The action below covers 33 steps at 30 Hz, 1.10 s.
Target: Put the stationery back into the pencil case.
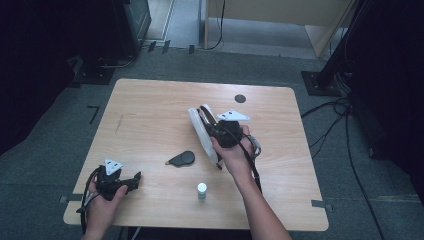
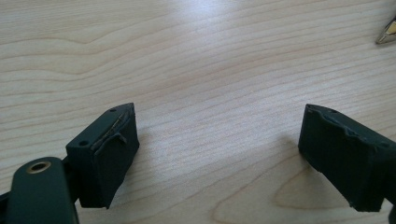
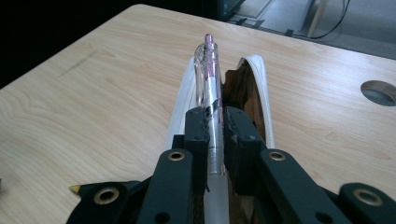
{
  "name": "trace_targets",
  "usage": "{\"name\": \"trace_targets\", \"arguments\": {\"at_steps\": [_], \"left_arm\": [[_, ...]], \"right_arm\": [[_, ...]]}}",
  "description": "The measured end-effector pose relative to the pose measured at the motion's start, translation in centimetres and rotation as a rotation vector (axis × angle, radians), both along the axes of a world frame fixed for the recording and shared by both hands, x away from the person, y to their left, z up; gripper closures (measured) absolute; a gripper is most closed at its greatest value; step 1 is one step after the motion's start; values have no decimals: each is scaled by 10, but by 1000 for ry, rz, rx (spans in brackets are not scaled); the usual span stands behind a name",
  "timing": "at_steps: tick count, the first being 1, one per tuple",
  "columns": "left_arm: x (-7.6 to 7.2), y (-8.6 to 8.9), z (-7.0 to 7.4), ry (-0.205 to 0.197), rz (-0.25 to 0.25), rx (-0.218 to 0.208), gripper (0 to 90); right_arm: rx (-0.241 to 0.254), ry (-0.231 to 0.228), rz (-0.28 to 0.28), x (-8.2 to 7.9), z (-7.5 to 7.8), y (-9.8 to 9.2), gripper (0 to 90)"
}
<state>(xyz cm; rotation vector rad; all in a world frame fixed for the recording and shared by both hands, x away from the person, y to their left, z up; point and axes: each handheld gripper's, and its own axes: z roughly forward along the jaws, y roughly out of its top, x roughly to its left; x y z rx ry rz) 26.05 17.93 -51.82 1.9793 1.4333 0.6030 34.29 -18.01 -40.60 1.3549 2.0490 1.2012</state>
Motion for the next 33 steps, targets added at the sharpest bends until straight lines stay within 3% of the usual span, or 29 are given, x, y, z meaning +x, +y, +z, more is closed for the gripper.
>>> {"name": "trace_targets", "arguments": {"at_steps": [13, 26, 33], "left_arm": [[0, 0, 0, 0, 0, 0, 121], [0, 0, 0, 0, 0, 0, 122], [0, 0, 0, 0, 0, 0, 121]], "right_arm": [[-29, 30, -27, 12, -9, 5, 805], [-62, 84, -45, 17, -20, 14, 806], [-55, 124, -47, 20, -28, 17, 806]]}}
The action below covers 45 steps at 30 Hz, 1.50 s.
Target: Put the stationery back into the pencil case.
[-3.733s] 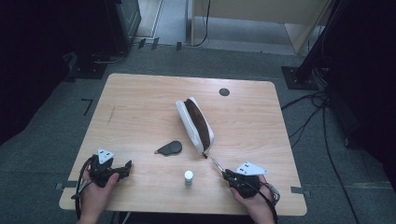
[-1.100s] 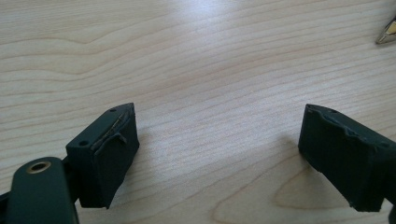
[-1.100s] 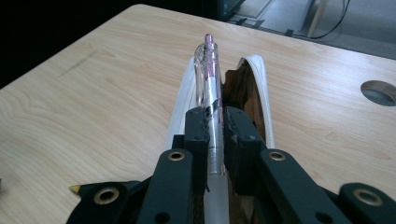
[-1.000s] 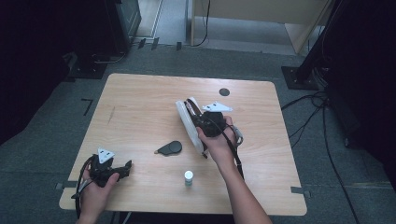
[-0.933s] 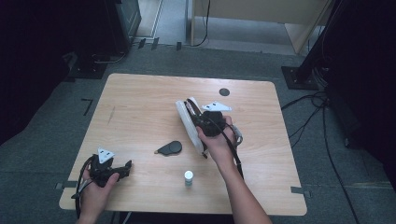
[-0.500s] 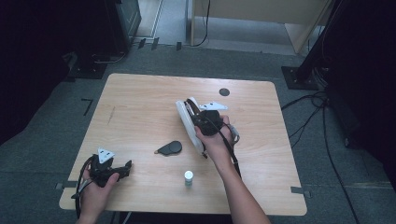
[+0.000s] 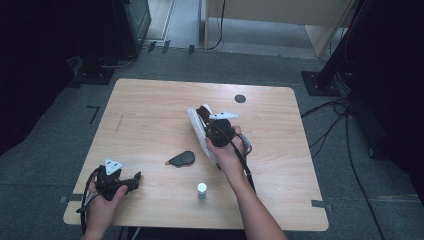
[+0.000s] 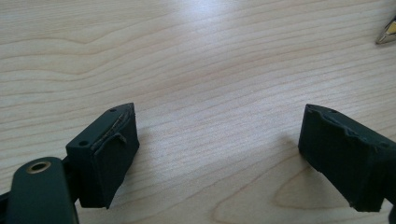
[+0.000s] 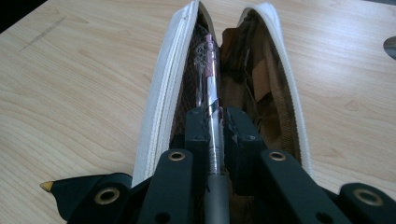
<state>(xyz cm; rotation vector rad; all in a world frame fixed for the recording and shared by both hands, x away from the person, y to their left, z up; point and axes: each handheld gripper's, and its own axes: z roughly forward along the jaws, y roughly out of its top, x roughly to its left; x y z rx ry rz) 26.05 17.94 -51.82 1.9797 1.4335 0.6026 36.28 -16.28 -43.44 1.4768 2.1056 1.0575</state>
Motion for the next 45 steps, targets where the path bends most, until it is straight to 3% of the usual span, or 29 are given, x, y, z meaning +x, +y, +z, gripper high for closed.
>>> {"name": "trace_targets", "arguments": {"at_steps": [4, 15, 28, 45], "left_arm": [[0, 0, 0, 0, 0, 0, 121], [0, 0, 0, 0, 0, 0, 121], [0, 0, 0, 0, 0, 0, 121], [0, 0, 0, 0, -1, 1, 121]], "right_arm": [[-32, 6, -2, 1, -5, 2, 806], [-54, 45, -11, 4, -14, 6, 806], [-115, 104, -19, 8, -19, 11, 804], [-104, 135, -3, 11, -20, 9, 800]]}}
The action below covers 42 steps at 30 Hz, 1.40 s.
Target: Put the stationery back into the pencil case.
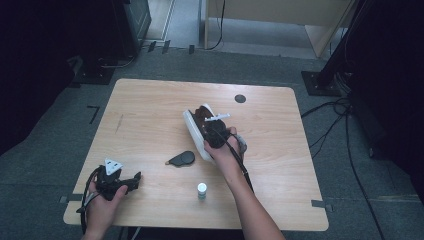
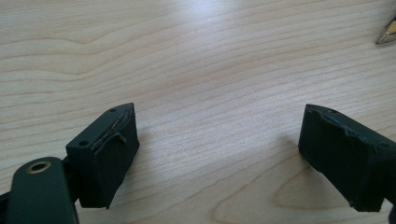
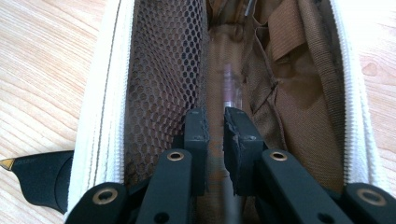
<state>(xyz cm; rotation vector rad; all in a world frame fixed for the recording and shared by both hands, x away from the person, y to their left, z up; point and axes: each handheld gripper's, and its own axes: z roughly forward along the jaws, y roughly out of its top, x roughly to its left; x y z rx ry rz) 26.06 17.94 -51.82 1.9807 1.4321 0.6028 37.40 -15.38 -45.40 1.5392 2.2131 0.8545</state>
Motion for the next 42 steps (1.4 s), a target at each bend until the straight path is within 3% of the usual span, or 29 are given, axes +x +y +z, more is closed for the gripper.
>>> {"name": "trace_targets", "arguments": {"at_steps": [10, 22, 26, 32, 34, 36, 42], "left_arm": [[0, 0, 0, 0, 0, 0, 121], [0, 0, 0, 0, 0, 0, 121], [0, 0, 0, 0, 0, 1, 121], [0, 0, 0, 0, 0, 0, 121], [0, 0, 0, 0, 1, 0, 121], [0, 0, 0, 0, 0, 1, 121], [0, 0, 0, 0, 0, 0, 121]], "right_arm": [[11, -20, 7, -2, 2, 0, 849], [53, -144, 31, -19, 28, -5, 832], [64, -165, 37, -23, 35, -7, 820], [84, -215, 79, -33, 48, -13, 744], [101, -229, 100, -36, 52, -16, 682], [84, -246, 125, -39, 55, -16, 614], [108, -258, 165, -51, 63, -23, 524]]}}
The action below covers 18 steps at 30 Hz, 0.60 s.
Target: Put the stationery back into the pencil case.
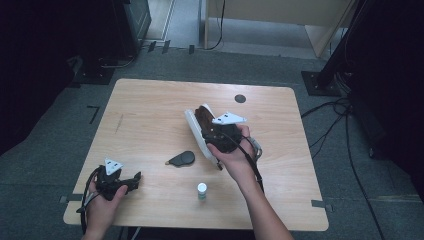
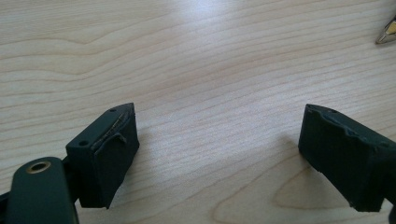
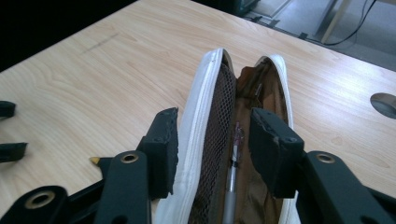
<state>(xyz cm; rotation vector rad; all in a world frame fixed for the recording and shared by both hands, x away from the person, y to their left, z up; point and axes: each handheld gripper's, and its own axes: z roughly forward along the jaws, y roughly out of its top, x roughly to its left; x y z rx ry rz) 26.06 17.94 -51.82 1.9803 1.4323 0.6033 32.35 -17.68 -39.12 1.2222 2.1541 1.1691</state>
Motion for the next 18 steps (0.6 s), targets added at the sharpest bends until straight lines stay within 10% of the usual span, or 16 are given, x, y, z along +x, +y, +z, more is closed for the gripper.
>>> {"name": "trace_targets", "arguments": {"at_steps": [18], "left_arm": [[0, 0, 0, 3, -4, 3, 121]], "right_arm": [[37, -59, 72, -55, 15, -26, 539]]}}
